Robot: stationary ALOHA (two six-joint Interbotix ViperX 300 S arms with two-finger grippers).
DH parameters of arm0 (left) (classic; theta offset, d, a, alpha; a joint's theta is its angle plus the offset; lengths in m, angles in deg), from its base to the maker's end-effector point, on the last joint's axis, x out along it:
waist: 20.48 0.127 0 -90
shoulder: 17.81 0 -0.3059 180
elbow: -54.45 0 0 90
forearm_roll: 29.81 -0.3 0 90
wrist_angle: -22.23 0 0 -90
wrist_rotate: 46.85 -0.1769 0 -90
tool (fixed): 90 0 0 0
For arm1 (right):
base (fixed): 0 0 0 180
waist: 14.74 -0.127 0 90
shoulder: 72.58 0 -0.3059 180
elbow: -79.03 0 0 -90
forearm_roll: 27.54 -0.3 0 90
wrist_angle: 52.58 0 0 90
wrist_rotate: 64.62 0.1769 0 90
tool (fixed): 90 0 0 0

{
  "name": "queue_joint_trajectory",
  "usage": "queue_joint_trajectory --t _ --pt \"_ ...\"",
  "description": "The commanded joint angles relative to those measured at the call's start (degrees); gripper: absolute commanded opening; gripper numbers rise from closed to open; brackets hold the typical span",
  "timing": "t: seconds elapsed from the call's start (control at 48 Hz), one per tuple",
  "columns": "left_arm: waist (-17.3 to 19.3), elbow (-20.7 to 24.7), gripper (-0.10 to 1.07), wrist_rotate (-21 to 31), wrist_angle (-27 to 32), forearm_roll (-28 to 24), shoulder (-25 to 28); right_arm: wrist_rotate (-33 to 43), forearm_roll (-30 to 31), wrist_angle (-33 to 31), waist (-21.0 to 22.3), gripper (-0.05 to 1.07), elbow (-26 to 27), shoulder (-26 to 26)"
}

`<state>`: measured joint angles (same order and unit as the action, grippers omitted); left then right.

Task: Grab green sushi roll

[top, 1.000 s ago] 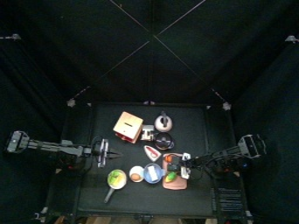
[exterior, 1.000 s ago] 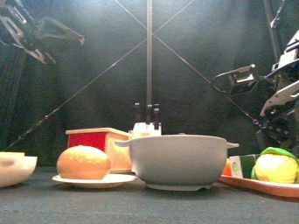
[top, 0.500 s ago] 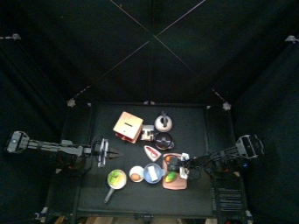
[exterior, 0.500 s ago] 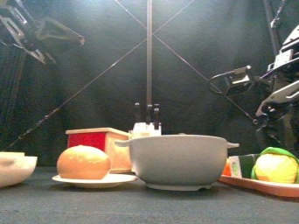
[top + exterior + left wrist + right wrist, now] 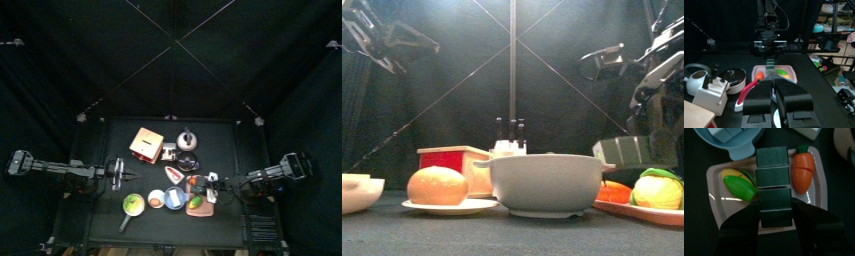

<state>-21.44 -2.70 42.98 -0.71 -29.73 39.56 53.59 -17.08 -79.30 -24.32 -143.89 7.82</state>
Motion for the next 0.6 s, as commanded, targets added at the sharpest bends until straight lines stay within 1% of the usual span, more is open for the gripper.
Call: queue_joint_trajectory --t 0.0,0.083,0.229,0.396,0.583 --pt "0.18 1.14 0.41 -0.09 -0.44 0.0 0.09 0.0 0.79 0.26 0.18 0.5 1.05 -3.43" --pt "0.18 1.14 0.41 -0.09 -0.44 0.0 0.09 0.0 1.49 0.88 0.26 0.5 0.88 -5.01" --pt "0.18 1.23 0.41 0.0 -0.44 0.0 0.09 -0.09 2.64 2.64 0.26 0.5 0.26 -6.33" --pt "0.0 1.14 0.41 0.18 -0.44 0.0 0.18 0.0 3.43 3.43 0.44 0.5 -0.62 -6.59" --pt "0.0 1.14 0.41 0.0 -0.44 0.0 0.18 -0.09 3.52 4.13 0.53 0.5 -0.35 -6.68"
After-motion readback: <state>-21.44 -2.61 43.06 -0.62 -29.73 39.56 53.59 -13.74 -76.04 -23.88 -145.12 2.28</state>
